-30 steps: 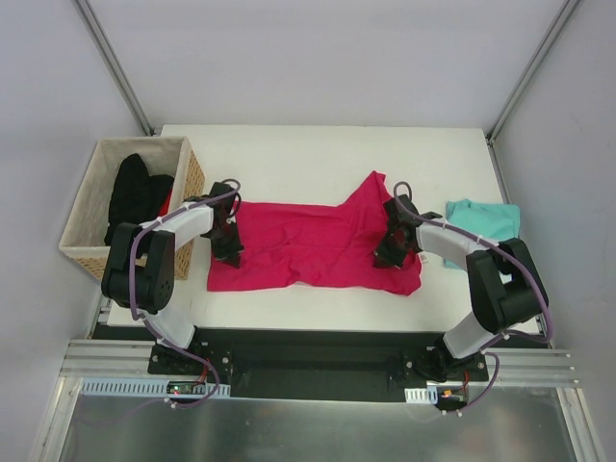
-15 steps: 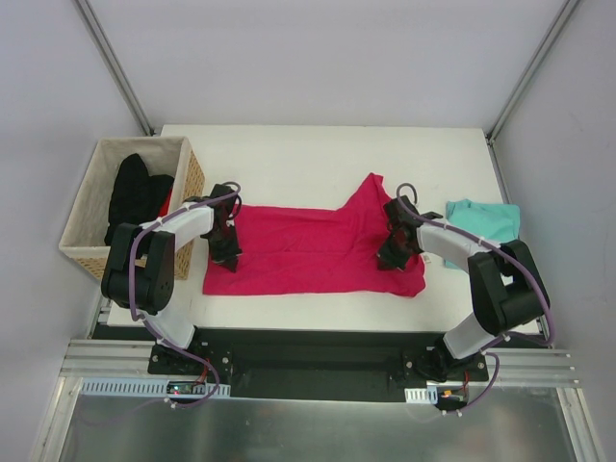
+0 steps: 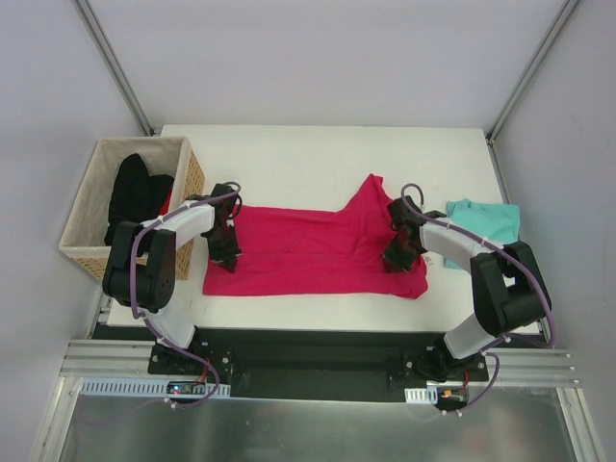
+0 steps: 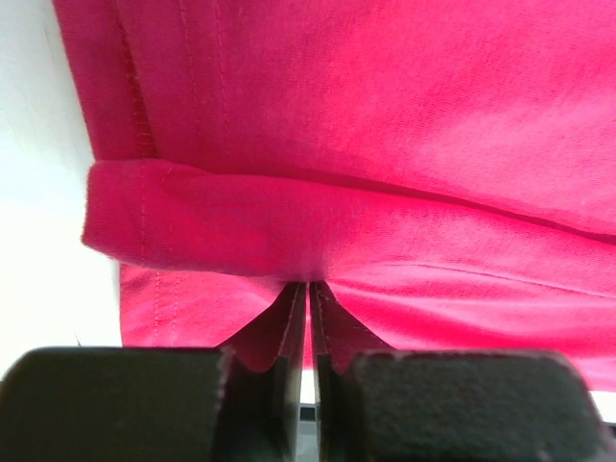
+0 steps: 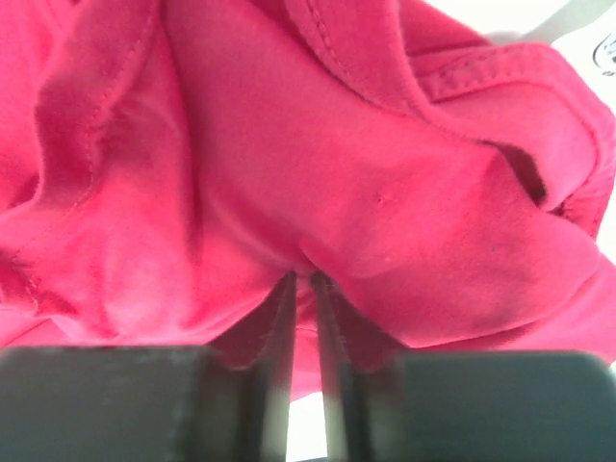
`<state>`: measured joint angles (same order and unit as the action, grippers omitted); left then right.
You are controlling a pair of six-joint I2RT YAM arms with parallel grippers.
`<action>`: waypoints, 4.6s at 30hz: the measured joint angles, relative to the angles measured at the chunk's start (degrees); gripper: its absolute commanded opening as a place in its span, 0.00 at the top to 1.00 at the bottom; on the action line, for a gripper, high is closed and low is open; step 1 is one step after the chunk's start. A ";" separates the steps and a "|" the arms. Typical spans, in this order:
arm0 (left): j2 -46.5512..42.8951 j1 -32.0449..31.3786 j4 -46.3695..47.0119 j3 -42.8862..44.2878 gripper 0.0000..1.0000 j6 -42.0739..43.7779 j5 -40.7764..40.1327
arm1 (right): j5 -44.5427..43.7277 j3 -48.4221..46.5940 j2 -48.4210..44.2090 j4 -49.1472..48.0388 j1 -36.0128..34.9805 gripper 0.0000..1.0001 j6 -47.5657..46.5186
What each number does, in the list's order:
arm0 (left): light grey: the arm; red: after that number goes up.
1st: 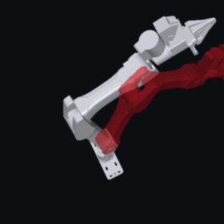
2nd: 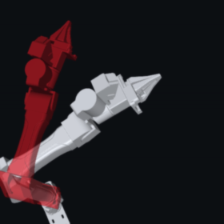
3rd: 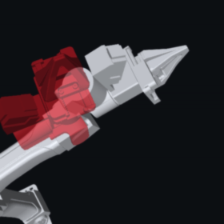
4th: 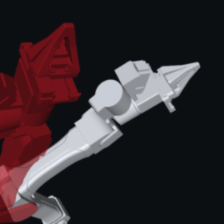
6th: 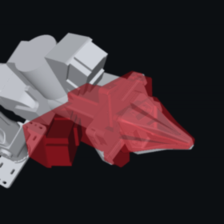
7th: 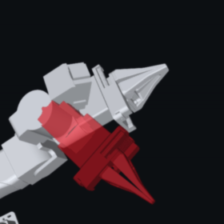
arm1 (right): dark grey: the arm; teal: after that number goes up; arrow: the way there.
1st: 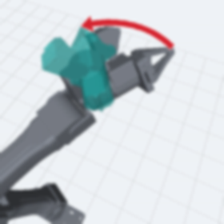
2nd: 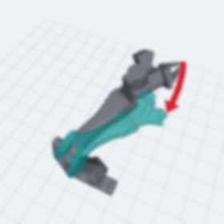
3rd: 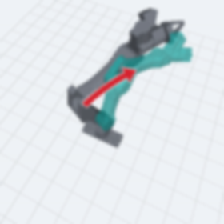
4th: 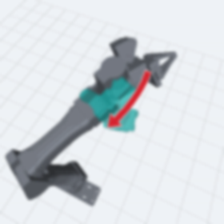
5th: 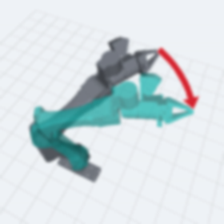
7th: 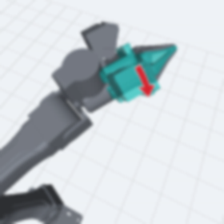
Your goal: Fold and stack the t-shirts
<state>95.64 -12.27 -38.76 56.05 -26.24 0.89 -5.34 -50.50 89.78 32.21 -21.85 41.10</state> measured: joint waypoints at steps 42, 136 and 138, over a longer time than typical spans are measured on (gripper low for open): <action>-4.68 0.76 -1.18 13.53 0.66 1.33 -1.20 | -15.06 -24.92 3.15 4.68 -3.30 0.40 -19.56; 5.77 4.09 -11.02 29.29 0.73 2.58 -1.62 | 24.11 -73.66 53.33 2.47 18.34 0.99 -30.62; 5.79 4.09 -11.04 29.29 0.74 2.58 -1.62 | 24.09 -73.33 53.33 2.38 18.45 0.99 -30.56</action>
<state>101.43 -8.19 -49.80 85.34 -23.66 -0.73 18.74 -123.83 143.11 34.59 -3.40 10.55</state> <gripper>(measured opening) 0.265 0.015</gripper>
